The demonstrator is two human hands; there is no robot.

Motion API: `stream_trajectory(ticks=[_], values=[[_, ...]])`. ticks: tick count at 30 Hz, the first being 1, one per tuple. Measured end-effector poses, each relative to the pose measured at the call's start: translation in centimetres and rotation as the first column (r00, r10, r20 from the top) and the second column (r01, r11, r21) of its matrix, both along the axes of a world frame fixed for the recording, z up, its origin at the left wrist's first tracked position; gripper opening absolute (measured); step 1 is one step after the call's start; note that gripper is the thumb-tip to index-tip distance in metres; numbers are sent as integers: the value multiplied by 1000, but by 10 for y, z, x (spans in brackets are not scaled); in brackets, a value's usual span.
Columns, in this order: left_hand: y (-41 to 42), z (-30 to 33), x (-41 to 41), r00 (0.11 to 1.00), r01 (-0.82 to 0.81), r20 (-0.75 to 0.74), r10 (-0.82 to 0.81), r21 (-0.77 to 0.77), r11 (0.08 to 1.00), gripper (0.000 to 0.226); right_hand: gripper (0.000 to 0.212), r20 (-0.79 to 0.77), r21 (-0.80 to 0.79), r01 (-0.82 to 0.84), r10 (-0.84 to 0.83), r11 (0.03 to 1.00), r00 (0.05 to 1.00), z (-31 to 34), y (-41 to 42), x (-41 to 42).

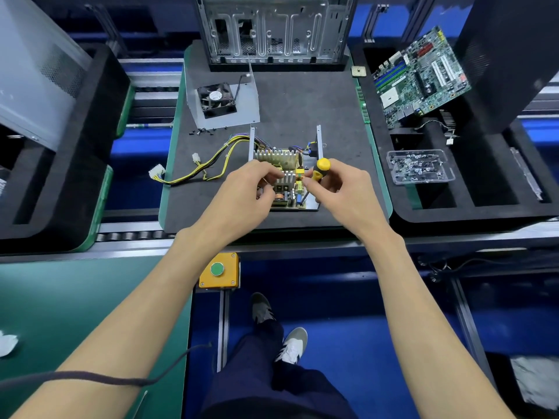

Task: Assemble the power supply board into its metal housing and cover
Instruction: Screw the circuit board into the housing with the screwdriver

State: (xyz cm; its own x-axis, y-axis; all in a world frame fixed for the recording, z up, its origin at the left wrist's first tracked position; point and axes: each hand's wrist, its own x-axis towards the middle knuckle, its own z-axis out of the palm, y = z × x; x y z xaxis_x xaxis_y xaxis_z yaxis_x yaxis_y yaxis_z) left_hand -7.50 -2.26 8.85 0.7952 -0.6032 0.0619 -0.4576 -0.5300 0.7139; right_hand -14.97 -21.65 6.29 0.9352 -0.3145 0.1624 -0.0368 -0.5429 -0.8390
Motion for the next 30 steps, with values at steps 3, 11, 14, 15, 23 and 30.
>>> stream_trajectory(ticks=[3,11,14,15,23,30], values=[[2,-2,0,1000,-5,-11,5,2,1000,31,7,3,18,3,-3,1000,1000,2,0,-1],[2,-12,-1,995,-27,-95,29,24,999,25,17,37,166,82,-89,983,995,10,3,2],[-1,-16,-1,980,-45,-195,48,19,999,25,18,53,266,125,-144,956,988,18,2,4],[-2,-16,-1,974,-47,-219,49,17,999,27,17,62,311,135,-162,941,985,21,2,5],[-11,-15,-1,929,-120,-360,86,-72,990,22,15,66,543,162,-233,824,970,39,2,7],[-15,-9,-1,902,-194,-421,92,-206,959,12,17,61,584,154,-233,797,971,40,1,9]])
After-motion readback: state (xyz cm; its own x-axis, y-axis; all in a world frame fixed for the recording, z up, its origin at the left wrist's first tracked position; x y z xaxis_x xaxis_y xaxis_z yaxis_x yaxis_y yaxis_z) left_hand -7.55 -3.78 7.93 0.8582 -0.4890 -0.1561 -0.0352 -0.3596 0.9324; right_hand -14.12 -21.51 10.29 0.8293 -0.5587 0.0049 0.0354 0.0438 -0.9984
